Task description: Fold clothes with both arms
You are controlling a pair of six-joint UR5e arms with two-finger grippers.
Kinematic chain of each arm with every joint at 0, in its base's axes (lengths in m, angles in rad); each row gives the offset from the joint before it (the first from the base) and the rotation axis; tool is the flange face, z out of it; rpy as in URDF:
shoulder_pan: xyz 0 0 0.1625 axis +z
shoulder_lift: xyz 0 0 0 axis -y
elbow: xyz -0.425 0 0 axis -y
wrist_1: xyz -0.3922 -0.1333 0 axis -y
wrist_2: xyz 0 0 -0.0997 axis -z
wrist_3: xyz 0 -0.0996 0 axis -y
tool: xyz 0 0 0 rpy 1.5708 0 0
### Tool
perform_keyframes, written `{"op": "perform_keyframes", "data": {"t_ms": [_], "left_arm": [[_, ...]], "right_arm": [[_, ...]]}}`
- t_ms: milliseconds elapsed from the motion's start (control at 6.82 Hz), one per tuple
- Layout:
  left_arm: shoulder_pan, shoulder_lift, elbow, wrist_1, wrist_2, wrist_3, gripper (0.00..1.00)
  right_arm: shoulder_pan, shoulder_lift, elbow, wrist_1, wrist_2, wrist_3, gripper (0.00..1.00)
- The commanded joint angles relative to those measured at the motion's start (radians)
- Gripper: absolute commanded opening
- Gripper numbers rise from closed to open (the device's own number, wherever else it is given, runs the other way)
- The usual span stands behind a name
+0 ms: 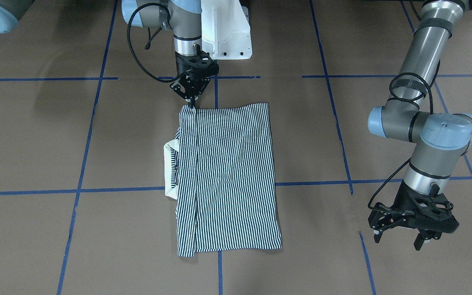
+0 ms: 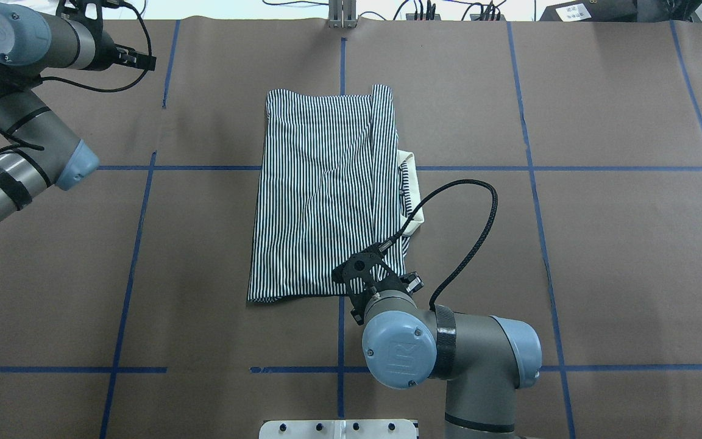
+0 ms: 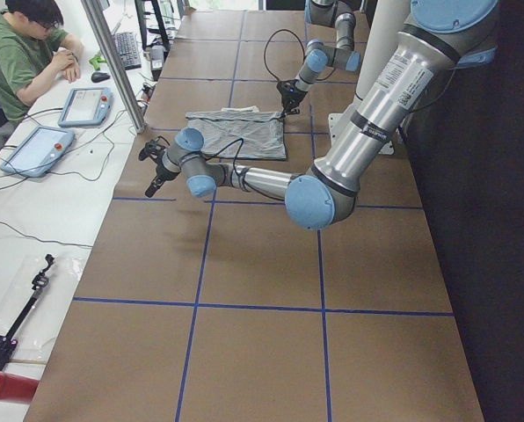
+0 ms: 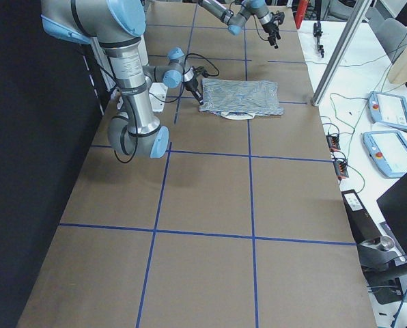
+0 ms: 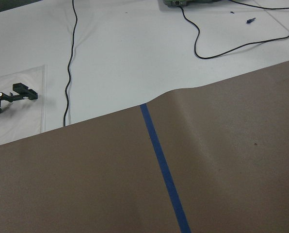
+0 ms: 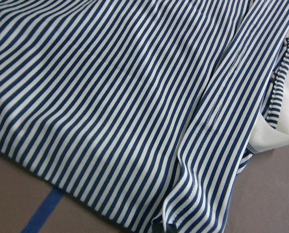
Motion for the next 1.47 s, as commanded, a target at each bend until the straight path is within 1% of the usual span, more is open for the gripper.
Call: {"op": "perform_keyframes", "data": {"t_ms": [0, 147, 293, 440, 587, 733, 880, 1027, 1173, 1320], "left_arm": [[0.0, 0.0, 0.0, 0.0, -0.001, 0.0, 1.0], [0.002, 0.0, 0.0, 0.0, 0.001, 0.0, 1.0], [0.003, 0.0, 0.0, 0.0, 0.001, -0.002, 1.0], [0.003, 0.0, 0.0, 0.0, 0.001, -0.002, 1.0], [0.003, 0.0, 0.0, 0.0, 0.001, -0.002, 1.0], [0.005, 0.0, 0.0, 0.0, -0.001, -0.002, 1.0], [0.005, 0.0, 0.0, 0.0, 0.001, -0.002, 1.0], [0.005, 0.0, 0.001, 0.0, 0.001, 0.0, 1.0], [0.003, 0.0, 0.0, 0.0, -0.001, 0.0, 1.0], [0.005, 0.0, 0.0, 0.0, -0.001, 0.0, 1.0]], "right_arm": [[0.024, 0.0, 0.027, 0.004, 0.004, 0.0, 0.0], [0.035, -0.015, 0.061, 0.007, 0.004, 0.0, 0.0], [0.034, -0.094, 0.089, 0.019, 0.004, 0.014, 0.0], [0.035, -0.163, 0.14, 0.023, 0.002, 0.017, 0.0], [0.032, -0.209, 0.156, 0.024, 0.002, 0.046, 0.0], [0.011, -0.233, 0.156, 0.024, -0.001, 0.095, 0.01], [-0.009, -0.254, 0.156, 0.024, -0.007, 0.165, 0.1], [-0.019, -0.253, 0.152, 0.024, -0.013, 0.188, 0.71], [-0.017, -0.248, 0.156, 0.024, -0.014, 0.19, 1.0], [-0.017, -0.241, 0.173, 0.024, -0.007, 0.187, 1.0]]}}
